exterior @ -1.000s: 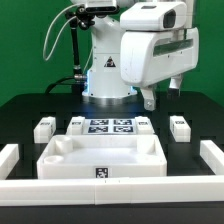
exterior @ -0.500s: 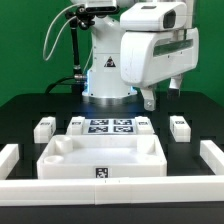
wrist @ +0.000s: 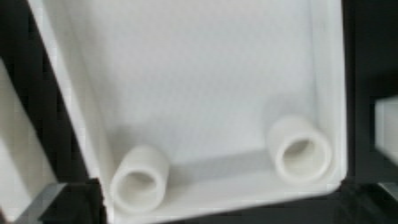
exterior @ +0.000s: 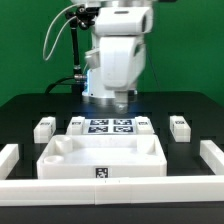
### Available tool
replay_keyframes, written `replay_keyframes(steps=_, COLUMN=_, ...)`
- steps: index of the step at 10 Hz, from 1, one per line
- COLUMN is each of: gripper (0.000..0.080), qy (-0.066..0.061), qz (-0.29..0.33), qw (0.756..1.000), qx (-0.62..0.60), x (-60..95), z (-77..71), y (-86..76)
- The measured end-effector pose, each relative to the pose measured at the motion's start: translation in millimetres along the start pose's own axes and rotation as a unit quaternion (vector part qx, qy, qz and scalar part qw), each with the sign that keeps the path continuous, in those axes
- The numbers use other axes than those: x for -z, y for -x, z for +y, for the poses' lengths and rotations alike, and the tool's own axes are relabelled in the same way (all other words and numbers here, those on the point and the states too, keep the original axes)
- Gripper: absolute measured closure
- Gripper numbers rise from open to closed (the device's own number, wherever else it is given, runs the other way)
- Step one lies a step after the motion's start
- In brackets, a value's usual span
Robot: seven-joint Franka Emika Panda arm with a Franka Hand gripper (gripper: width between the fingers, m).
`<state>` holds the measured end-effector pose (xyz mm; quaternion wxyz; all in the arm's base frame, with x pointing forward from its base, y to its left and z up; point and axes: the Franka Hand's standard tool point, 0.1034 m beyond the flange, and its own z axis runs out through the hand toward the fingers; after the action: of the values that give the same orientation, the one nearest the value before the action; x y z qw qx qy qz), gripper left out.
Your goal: Assemble desk
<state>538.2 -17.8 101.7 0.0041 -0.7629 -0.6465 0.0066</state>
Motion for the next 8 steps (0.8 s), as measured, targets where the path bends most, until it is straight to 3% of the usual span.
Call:
replay_keyframes(steps=2, gripper=0.015, qy=-0.01, qz=0.0, qw=0.999, qx=0.043, x=-10.5, z=-7.5, y=14.8)
replay_keyframes(steps=5, gripper=0.015, qy=-0.007, qz=0.002, qw=0.999, qx=0.048, x=-14.9, z=-9.3, y=18.9)
replay_keyframes(steps=8, gripper=0.015, qy=-0.013, qz=0.009, qw=0.999, qx=0.043, x=-61.7, z=-45.8, y=47.2)
